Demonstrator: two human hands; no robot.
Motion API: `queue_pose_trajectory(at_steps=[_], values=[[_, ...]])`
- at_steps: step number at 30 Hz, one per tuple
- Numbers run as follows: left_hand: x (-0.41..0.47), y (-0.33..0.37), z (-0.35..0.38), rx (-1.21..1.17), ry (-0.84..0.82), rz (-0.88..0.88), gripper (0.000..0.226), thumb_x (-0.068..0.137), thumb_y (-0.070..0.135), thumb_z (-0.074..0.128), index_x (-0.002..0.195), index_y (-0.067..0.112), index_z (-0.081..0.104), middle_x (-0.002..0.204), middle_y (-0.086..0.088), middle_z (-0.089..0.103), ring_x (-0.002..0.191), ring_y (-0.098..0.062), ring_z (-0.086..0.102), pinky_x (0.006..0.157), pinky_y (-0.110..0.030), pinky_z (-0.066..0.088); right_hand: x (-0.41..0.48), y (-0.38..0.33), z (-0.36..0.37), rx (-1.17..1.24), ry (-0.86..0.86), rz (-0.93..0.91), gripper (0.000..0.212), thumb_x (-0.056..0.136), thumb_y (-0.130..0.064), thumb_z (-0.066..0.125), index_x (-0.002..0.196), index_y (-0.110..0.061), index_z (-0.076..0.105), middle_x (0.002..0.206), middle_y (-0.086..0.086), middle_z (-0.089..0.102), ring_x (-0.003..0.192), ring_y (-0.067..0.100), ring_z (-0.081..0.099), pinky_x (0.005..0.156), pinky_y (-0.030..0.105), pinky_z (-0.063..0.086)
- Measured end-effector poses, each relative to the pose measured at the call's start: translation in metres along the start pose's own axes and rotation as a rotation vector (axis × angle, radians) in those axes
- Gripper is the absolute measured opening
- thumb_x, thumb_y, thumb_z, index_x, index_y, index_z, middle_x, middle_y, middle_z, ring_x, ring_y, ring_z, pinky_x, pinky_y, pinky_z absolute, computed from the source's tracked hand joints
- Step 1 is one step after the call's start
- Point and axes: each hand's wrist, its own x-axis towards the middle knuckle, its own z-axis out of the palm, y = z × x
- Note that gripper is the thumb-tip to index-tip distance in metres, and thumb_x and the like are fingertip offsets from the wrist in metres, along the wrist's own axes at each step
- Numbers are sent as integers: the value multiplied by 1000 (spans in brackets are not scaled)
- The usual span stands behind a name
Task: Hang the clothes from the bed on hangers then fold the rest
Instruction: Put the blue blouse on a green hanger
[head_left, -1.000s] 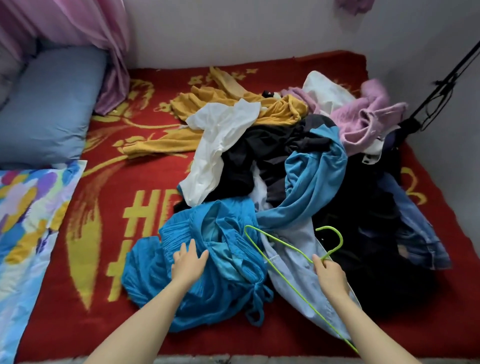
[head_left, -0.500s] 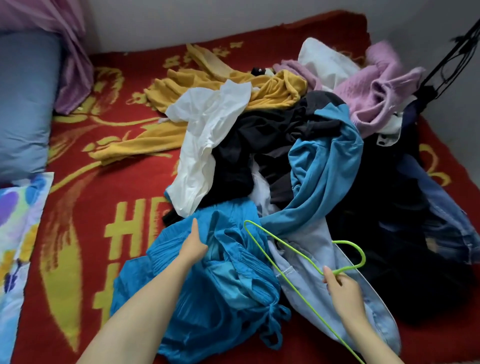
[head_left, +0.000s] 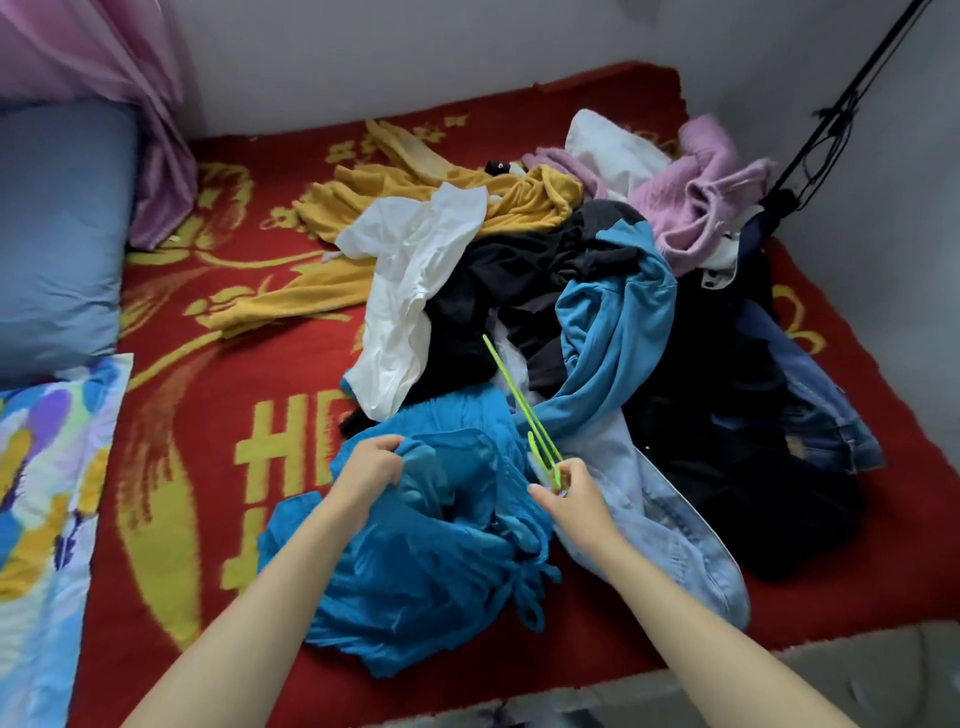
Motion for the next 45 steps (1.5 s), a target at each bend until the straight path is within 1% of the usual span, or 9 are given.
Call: queue_pose_trajectory(at_steps=[10, 16, 19, 22, 27, 32, 37, 41, 45], values=[[-119, 64, -50, -40, 41, 493, 20, 81, 4, 69, 66, 18, 71, 64, -3, 68, 59, -14, 62, 54, -24, 48, -25, -61, 35, -139, -94, -114, 46, 75, -32, 76, 96, -14, 39, 118, 9, 57, 115, 24, 53, 91, 34, 39], [-179, 97, -102, -22, 240, 660, 32, 79, -4, 68, 60, 21, 73, 59, 6, 68, 56, -7, 62, 52, -15, 48, -30, -100, 25, -230, 46, -172, 17, 79, -5, 55, 85, -15, 42, 94, 13, 61, 95, 31, 58, 69, 32, 35], [-197, 110, -136, 302, 541, 799, 23, 79, 0, 67, 69, 20, 71, 58, 13, 64, 68, -7, 63, 61, -16, 45, -29, -153, -14, -14, 138, -276, 25, 75, 1, 58, 67, -14, 41, 69, 4, 49, 78, 26, 50, 65, 29, 32], [-214, 124, -177, 765, 797, 767, 17, 77, 8, 64, 89, 13, 76, 80, -8, 63, 86, -34, 60, 73, -39, 47, -37, -229, -71, 215, 270, -421, 37, 74, 7, 57, 56, -16, 34, 59, 1, 38, 64, 19, 38, 58, 29, 32], [-247, 164, -239, 834, 955, 782, 18, 78, 10, 69, 94, 17, 74, 85, -7, 58, 89, -34, 59, 72, -34, 42, -102, -361, -128, 352, 375, -751, 35, 78, 7, 48, 65, -22, 33, 62, -2, 33, 53, 10, 31, 42, 18, 27], [-255, 196, -276, 560, 942, 745, 15, 74, 21, 75, 88, 18, 72, 69, 2, 62, 68, -18, 56, 62, -27, 40, -154, -432, -138, 568, 293, -743, 22, 84, 2, 43, 71, -16, 38, 66, 2, 37, 52, 11, 35, 38, 20, 25], [-233, 202, -277, 502, 858, 631, 15, 82, 14, 65, 85, 0, 70, 79, -17, 68, 64, -26, 61, 55, -24, 46, -178, -447, -127, 557, 147, -654, 23, 85, 7, 39, 70, -9, 39, 66, 5, 36, 51, 14, 30, 40, 20, 25], [-225, 183, -271, 258, 539, 299, 53, 93, 47, 49, 96, -5, 52, 61, -24, 64, 45, -28, 62, 44, -25, 49, -178, -444, -122, 469, 200, -644, 24, 88, 5, 39, 67, -8, 40, 65, 5, 36, 52, 14, 32, 46, 26, 25], [-211, 166, -262, -193, 111, 262, 73, 89, 70, 22, 90, 6, 59, 68, -14, 71, 77, -30, 63, 73, -35, 47, -168, -436, -109, 389, 221, -629, 19, 85, 4, 42, 69, -6, 44, 64, 7, 40, 51, 16, 35, 44, 26, 28]])
